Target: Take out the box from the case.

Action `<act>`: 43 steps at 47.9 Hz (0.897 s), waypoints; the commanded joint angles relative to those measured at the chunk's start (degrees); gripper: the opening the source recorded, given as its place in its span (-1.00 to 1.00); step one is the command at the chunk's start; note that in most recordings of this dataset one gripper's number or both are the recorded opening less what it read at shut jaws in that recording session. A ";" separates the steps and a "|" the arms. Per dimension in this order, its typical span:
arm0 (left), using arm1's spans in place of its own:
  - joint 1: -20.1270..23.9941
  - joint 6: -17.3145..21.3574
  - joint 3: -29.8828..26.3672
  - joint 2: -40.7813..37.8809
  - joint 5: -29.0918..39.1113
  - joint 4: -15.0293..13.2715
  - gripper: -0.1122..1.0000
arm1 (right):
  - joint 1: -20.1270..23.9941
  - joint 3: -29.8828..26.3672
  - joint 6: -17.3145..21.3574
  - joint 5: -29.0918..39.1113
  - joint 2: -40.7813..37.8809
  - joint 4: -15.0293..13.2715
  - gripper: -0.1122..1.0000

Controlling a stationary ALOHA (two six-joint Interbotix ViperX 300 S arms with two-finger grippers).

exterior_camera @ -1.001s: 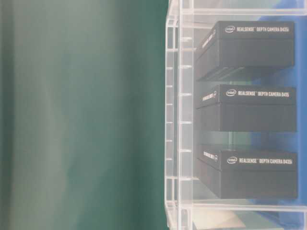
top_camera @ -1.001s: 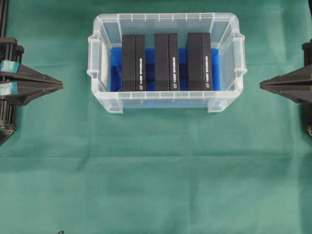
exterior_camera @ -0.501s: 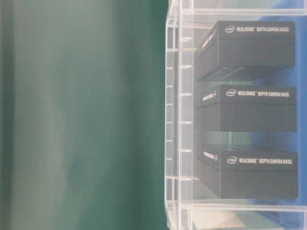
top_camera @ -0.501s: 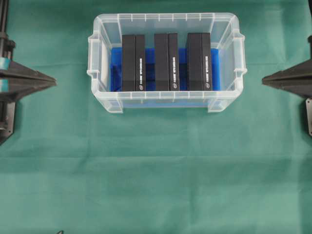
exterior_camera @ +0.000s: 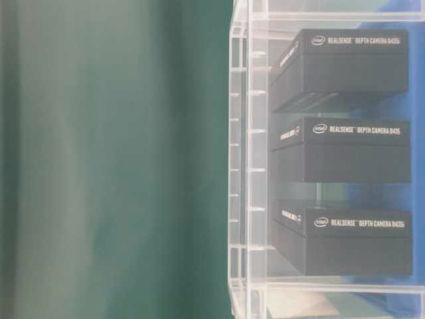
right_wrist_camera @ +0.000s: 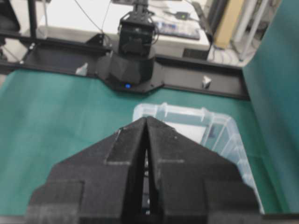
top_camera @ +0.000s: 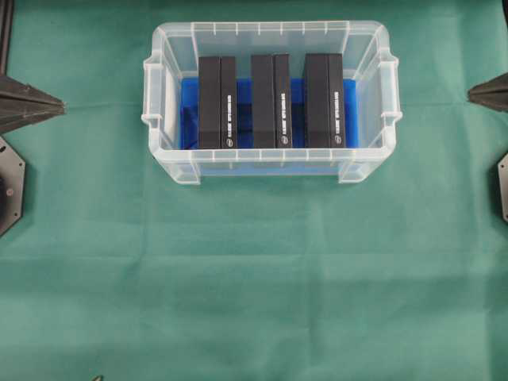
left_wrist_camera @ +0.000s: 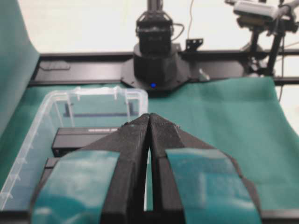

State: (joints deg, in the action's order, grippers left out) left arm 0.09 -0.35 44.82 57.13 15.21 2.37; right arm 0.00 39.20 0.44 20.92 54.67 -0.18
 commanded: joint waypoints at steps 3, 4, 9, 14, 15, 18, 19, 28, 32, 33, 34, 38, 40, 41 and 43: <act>-0.79 -0.97 -2.20 -1.14 3.78 0.09 -0.78 | -0.18 -1.58 1.32 3.87 -0.97 0.35 -0.76; -0.88 -1.23 -2.37 -1.23 4.75 0.09 -0.78 | -0.18 -1.67 1.85 5.19 -1.05 0.44 -0.77; -1.49 -2.64 -3.60 -1.93 10.46 0.09 -0.78 | -0.18 -3.08 5.80 13.10 -1.67 0.44 -0.76; -1.76 -4.39 -5.80 -3.25 17.58 -0.09 -0.78 | -0.18 -5.54 11.25 23.73 -2.81 0.44 -0.76; -1.85 -4.92 -6.24 -3.69 19.16 0.00 -0.78 | -0.09 -6.06 12.13 25.75 -3.16 0.44 -0.77; -2.02 -6.94 -8.00 -4.75 24.26 -0.09 -0.78 | -0.09 -7.56 14.15 32.08 -4.13 0.44 -0.76; -2.11 -7.65 -8.61 -5.19 26.02 -0.09 -0.78 | -0.09 -8.09 14.68 34.19 -4.39 0.44 -0.76; -2.64 -18.37 -14.24 -9.14 43.68 -0.35 -0.78 | -0.09 -12.30 16.88 53.26 -8.09 0.44 -0.76; -2.72 -21.88 -15.82 -10.63 49.83 -0.35 -0.78 | -0.09 -13.54 18.11 61.26 -9.93 0.44 -0.76; -2.81 -22.68 -16.08 -10.90 51.15 -0.35 -0.78 | -0.09 -13.80 18.54 63.19 -10.37 0.44 -0.76; -2.81 -23.29 -16.35 -11.16 52.29 -0.35 -0.78 | -0.09 -14.06 18.98 65.13 -10.81 0.35 -0.76; -2.81 -24.96 -17.49 -12.39 56.69 -0.35 -0.78 | -0.09 -15.03 20.74 72.95 -12.92 -0.26 -0.76; -2.99 -25.22 -17.84 -12.83 58.10 -0.35 -0.78 | -0.09 -15.38 21.45 75.67 -13.62 -0.62 -0.76; -2.81 -25.22 -17.93 -13.10 58.62 -0.35 -0.78 | -0.09 -15.56 21.71 76.64 -13.97 -0.79 -0.76; -2.81 -25.31 -18.28 -13.54 59.50 -0.35 -0.78 | -0.09 -15.73 22.24 77.87 -14.50 -1.05 -0.76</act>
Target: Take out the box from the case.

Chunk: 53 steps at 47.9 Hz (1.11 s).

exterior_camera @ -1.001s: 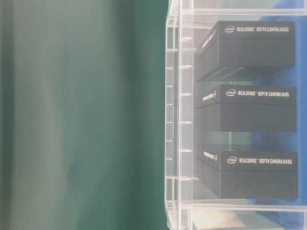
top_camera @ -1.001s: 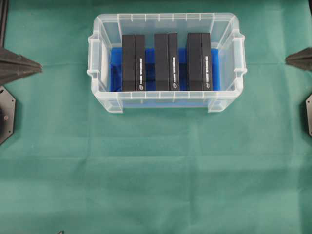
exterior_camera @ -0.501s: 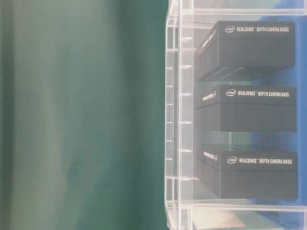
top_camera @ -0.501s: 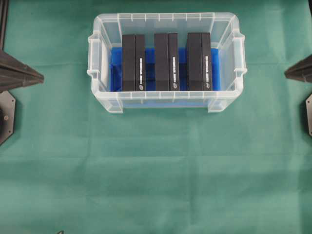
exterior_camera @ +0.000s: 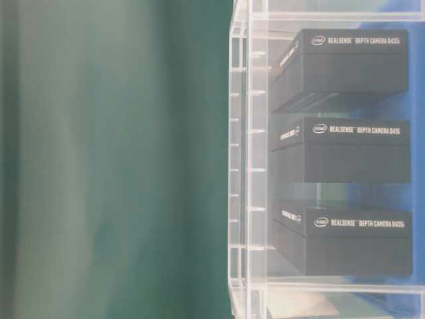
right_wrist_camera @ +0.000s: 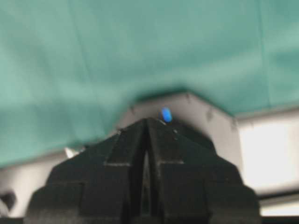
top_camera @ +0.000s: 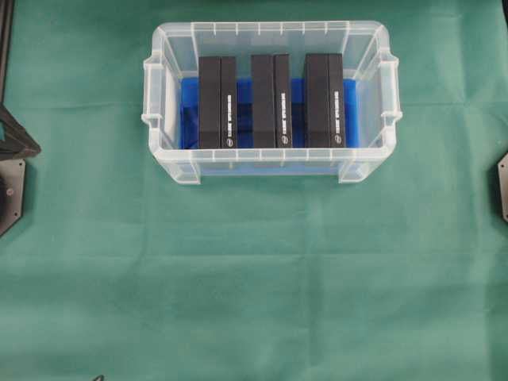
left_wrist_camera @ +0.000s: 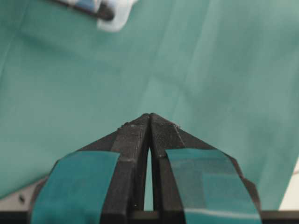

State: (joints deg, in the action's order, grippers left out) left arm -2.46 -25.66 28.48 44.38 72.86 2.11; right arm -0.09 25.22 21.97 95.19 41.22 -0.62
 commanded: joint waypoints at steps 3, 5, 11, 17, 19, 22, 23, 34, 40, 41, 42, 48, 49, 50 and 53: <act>-0.26 -0.09 -2.20 -1.41 2.37 -0.09 -0.78 | 0.00 -1.93 0.97 3.60 -1.41 -0.70 -0.76; -0.26 -0.09 -2.29 -1.85 2.37 -0.09 -0.78 | 0.00 -1.93 0.97 2.99 -1.41 -0.70 -0.76; -0.26 -1.67 -2.99 -2.55 2.46 -0.18 -0.78 | -0.09 -2.02 1.67 1.93 -1.32 -0.70 -0.76; -0.26 -10.99 -4.13 -3.34 2.72 -0.09 -0.78 | 0.00 -2.20 6.59 2.29 -1.41 -0.79 -0.76; -0.26 -15.47 -4.31 -3.60 2.99 0.00 -0.78 | -0.09 -2.20 9.40 2.20 -1.58 -0.97 -0.76; -0.26 -23.38 -4.48 -3.96 3.34 0.18 -0.78 | -0.09 -2.29 14.06 2.20 -1.67 -1.41 -0.76; -0.26 -27.77 -4.48 -4.13 3.87 0.18 -0.78 | 0.00 -2.29 15.91 2.29 -1.76 -1.49 -0.77; -0.26 -58.62 -4.75 -4.57 10.55 0.97 -0.78 | 0.00 -2.72 42.89 2.99 -3.52 -2.29 -0.76; -0.26 -67.24 -4.75 -4.83 13.62 2.37 -0.78 | -0.09 -2.72 56.25 2.99 -3.43 -4.04 -0.76; -0.26 -67.85 -4.83 -4.92 13.97 2.46 -0.78 | -0.09 -2.81 57.74 3.08 -3.43 -4.22 -0.76; -0.26 -68.29 -4.83 -5.01 14.33 2.64 -0.78 | -0.09 -2.72 58.97 3.08 -3.43 -4.48 -0.76; -0.26 -68.12 -4.83 -5.10 15.21 2.72 -0.78 | -0.09 -2.81 61.70 4.31 -3.60 -4.92 -0.76; -0.26 -68.03 -4.92 -5.01 15.29 2.72 -0.78 | -0.09 -2.81 61.79 4.39 -3.60 -5.01 -0.76; -0.26 -67.85 -4.83 -5.01 15.21 2.72 -0.78 | -0.09 -2.81 61.88 4.48 -3.60 -5.01 -0.76; -0.26 -67.24 -4.83 -4.92 15.21 2.72 -0.78 | -0.09 -2.72 61.96 4.48 -3.87 -5.01 -0.76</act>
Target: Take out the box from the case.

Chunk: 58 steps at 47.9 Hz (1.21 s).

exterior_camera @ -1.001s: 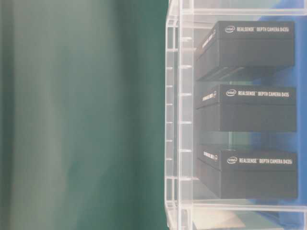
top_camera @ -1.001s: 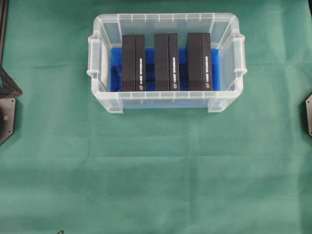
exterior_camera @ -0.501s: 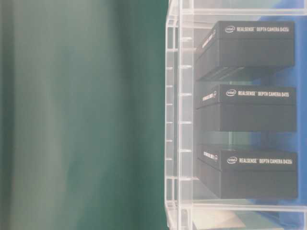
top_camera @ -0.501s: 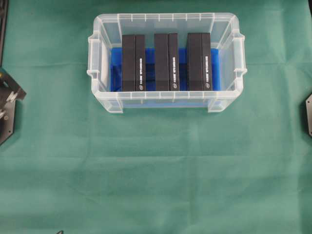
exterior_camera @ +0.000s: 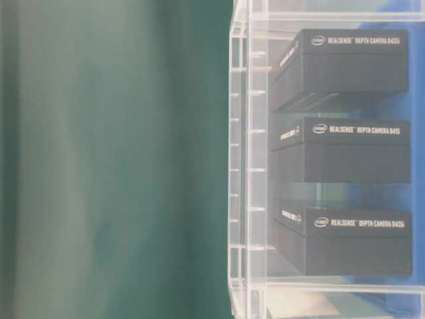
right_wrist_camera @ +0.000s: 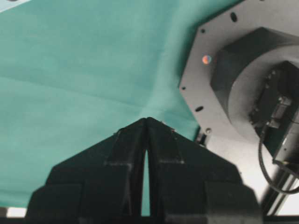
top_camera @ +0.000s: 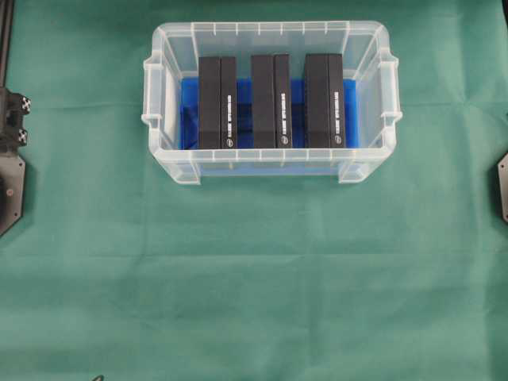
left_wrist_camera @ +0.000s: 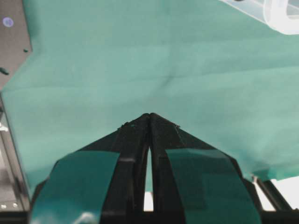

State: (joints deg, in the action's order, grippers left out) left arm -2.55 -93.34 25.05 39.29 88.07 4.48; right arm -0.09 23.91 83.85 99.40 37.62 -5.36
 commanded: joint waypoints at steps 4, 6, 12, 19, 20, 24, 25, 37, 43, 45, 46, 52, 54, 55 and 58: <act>-0.18 1.23 -1.32 0.09 0.00 0.35 -0.78 | -0.09 -1.49 0.09 0.00 -0.44 -0.26 -0.77; -0.18 1.67 -1.32 0.09 0.00 0.35 -0.78 | -0.09 -1.49 0.09 -0.44 -0.44 -0.35 -0.76; -0.18 3.25 -1.05 -0.09 -0.09 0.35 -0.78 | -0.09 -1.23 -0.18 -1.41 -0.35 -0.62 -0.77; -0.18 7.47 -0.88 -0.09 -0.18 0.26 -0.78 | -0.18 -0.97 -0.35 -1.41 -0.35 -1.67 -0.77; -0.18 8.09 -0.88 -0.09 -0.26 0.35 -0.78 | -0.18 -0.88 -0.26 -1.41 -0.35 -1.67 -0.76; -0.18 10.37 -0.79 -0.09 -0.26 0.26 -0.78 | -0.26 -0.53 -0.26 -1.41 -0.35 -1.67 -0.76; -0.18 10.72 -0.70 -0.09 -0.26 0.35 -0.78 | -0.26 -0.44 -0.18 -1.41 -0.35 -1.67 -0.76; -0.18 11.69 0.44 -0.09 -0.35 0.18 -0.42 | -0.26 0.70 -0.26 -1.41 -0.26 -1.67 -0.76; -0.18 11.25 0.44 -0.09 -0.35 0.18 0.25 | -0.26 1.23 -0.26 -1.49 -0.26 -1.67 -0.76; -0.18 11.07 0.44 -0.09 -0.44 0.00 0.48 | -0.26 1.41 -0.18 -1.32 -0.18 -1.67 -0.72; -0.18 10.90 0.44 -0.09 -0.44 0.00 0.58 | -0.26 1.49 -0.18 -1.41 -0.18 -1.76 -0.68; -0.18 10.46 0.44 -0.09 -0.44 0.09 0.93 | -0.26 1.93 -0.18 -1.23 -0.44 -2.11 -0.15; -0.18 10.37 0.44 -0.09 -0.44 0.00 0.91 | -0.26 2.20 -0.18 -1.23 -0.44 -2.46 0.09; -0.18 10.37 0.53 -0.09 -0.44 0.09 0.90 | -0.26 2.29 -0.18 -1.23 -0.44 -2.46 0.20; -0.18 10.37 0.44 -0.09 -0.44 0.09 0.89 | -0.26 2.46 -0.18 -1.14 -0.53 -2.55 0.52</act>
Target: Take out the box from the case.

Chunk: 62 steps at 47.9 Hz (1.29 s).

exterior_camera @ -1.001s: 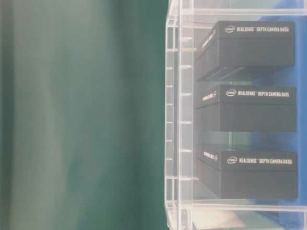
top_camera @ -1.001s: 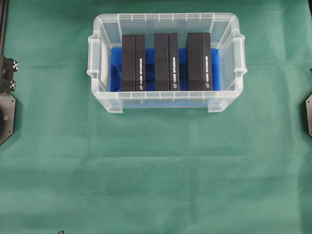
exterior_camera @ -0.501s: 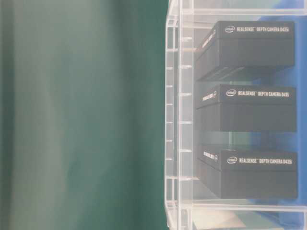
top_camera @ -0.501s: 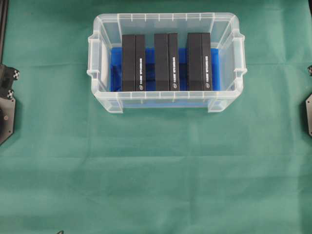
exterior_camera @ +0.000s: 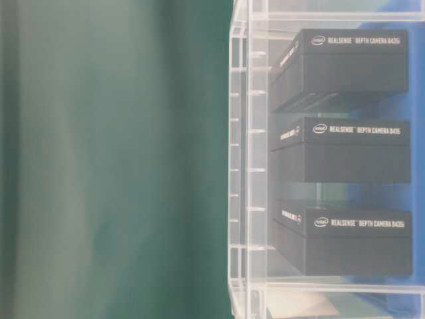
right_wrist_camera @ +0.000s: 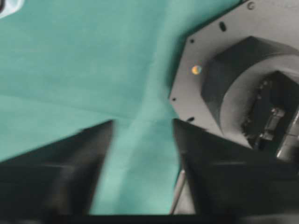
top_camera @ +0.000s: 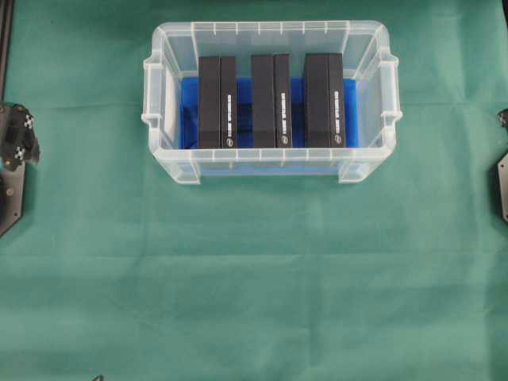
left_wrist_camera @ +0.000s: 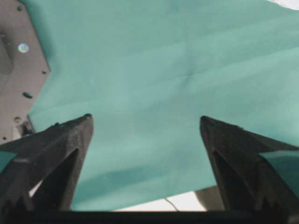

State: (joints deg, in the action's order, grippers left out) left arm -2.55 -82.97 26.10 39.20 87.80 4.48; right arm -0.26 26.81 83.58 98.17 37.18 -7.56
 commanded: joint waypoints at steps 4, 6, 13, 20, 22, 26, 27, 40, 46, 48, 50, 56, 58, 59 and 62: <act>-0.09 -0.09 -0.53 0.00 -0.18 0.00 0.90 | -0.09 -0.35 0.18 0.09 -0.26 -0.53 0.84; 0.00 0.00 -0.53 0.00 -0.18 0.09 0.90 | -0.09 -0.26 0.26 0.09 -0.26 -0.62 0.91; 0.26 0.00 -0.53 0.00 -0.18 0.09 0.90 | -0.09 -0.18 0.62 0.18 -0.35 -0.70 0.91; 0.26 -0.09 -0.62 0.00 -0.18 0.09 0.89 | -0.09 -0.18 1.58 0.18 -0.44 -0.70 0.91; 0.26 -0.09 -0.53 0.00 -0.18 0.09 0.90 | -0.09 -0.18 1.85 0.09 -0.44 -0.70 0.91; 0.53 -0.09 -0.53 0.00 -0.09 0.09 0.89 | -0.09 -0.18 2.29 0.09 -0.44 -0.70 0.91; 0.53 -0.09 -0.53 0.00 -0.18 0.09 0.89 | -0.18 -0.26 2.37 0.18 -0.44 -0.70 0.91; 0.62 0.09 -0.53 0.00 -0.18 0.00 0.89 | -0.09 -0.26 3.78 -0.09 -0.44 -0.70 0.91; 0.62 0.09 -0.62 0.00 -0.09 0.00 0.89 | -0.09 -0.26 3.87 -0.09 -0.44 -0.70 0.91; 0.70 0.00 -0.53 0.00 -0.18 0.09 0.89 | -0.09 -0.35 3.87 -0.18 -0.53 -0.70 0.91; 0.70 0.00 -0.53 0.00 -0.18 0.09 0.89 | -0.26 -0.35 3.87 -0.18 -0.70 -0.70 0.91; 1.14 0.00 -0.53 0.00 -0.18 0.00 0.89 | -0.62 -0.70 3.87 -0.88 -2.29 -0.70 0.91; 1.23 0.00 -0.53 0.00 -0.18 0.09 0.89 | -0.62 -0.88 3.87 -1.49 -2.90 -0.70 0.91; 1.23 0.00 -0.53 0.00 -0.18 0.00 0.89 | -0.62 -0.88 3.87 -1.85 -3.16 -0.70 0.91; 1.41 0.00 -0.53 0.00 -0.18 0.00 0.89 | -0.70 -1.14 3.87 -2.81 -3.96 -0.70 0.91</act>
State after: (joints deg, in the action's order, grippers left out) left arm -1.58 -82.97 26.10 39.20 87.80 4.39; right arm -0.70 27.07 87.36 96.42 33.84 -8.09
